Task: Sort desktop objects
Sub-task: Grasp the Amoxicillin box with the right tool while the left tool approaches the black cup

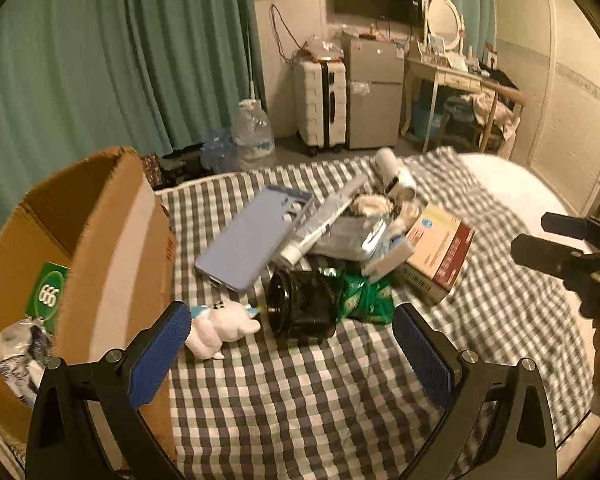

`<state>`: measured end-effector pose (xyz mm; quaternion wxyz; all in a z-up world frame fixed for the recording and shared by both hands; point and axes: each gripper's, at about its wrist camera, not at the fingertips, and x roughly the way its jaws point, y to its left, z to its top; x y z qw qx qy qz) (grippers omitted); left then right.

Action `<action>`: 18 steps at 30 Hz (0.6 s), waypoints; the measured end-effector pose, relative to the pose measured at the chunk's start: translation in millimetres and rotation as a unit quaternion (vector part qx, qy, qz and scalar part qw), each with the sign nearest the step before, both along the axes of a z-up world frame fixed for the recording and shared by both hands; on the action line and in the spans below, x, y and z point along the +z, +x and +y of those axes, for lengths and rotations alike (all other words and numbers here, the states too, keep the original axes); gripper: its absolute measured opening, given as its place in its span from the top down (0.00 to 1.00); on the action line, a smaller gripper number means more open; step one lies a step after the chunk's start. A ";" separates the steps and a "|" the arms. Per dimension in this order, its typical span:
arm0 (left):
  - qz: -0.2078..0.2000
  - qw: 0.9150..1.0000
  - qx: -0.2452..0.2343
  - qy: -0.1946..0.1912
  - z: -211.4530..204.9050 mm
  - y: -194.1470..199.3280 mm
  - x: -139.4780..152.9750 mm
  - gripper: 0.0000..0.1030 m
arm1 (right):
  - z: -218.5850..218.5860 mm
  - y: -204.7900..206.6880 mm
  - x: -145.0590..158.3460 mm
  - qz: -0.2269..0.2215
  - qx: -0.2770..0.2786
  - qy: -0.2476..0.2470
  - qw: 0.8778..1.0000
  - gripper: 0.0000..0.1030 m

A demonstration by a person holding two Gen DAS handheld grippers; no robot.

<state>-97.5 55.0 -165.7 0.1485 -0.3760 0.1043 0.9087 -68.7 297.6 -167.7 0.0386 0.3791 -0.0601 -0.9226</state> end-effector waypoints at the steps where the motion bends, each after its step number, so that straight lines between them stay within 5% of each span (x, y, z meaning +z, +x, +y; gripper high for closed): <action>1: -0.002 1.000 0.001 -0.004 0.5 -2.6 -4.7 0.00 | -1.6 -3.2 -7.7 -0.007 0.003 0.005 1.000 0.00; 18: -0.038 0.998 -0.002 -0.044 12.0 -36.8 -52.7 0.00 | -15.9 -55.8 -78.6 -0.090 0.011 0.041 0.995 0.00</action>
